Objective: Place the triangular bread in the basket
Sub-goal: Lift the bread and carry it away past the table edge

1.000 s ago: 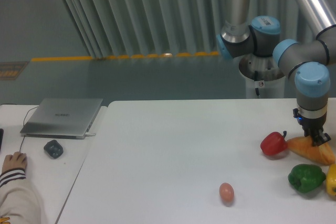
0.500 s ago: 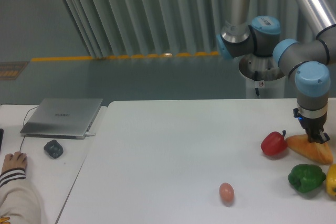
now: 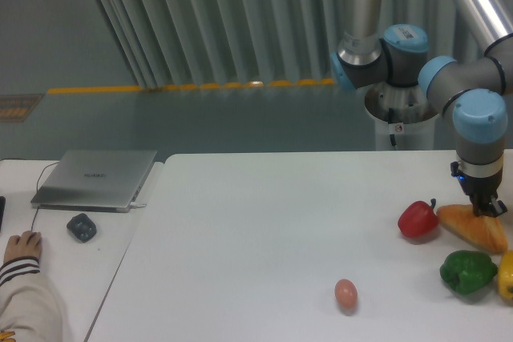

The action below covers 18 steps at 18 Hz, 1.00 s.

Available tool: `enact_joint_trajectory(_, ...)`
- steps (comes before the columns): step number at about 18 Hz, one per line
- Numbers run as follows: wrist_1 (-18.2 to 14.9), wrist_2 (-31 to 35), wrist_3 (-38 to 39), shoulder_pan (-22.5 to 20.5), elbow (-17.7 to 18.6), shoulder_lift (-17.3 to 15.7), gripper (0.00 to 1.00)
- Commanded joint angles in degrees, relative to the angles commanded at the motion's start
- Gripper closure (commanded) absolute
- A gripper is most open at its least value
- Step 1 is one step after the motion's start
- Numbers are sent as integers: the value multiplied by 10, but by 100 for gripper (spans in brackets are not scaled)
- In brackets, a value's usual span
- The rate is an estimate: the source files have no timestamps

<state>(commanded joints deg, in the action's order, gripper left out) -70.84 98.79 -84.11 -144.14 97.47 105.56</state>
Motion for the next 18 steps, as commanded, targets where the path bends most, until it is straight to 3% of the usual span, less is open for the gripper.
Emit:
enact_joint_trajectory(5,-3,1,-1,-3,-5,-1,100)
enact_joint_trajectory(15,-25,-25,-28,-35,-13,-40,100)
enact_joint_trajectory(18,-44,-31,-32,-46,-14,-64,100)
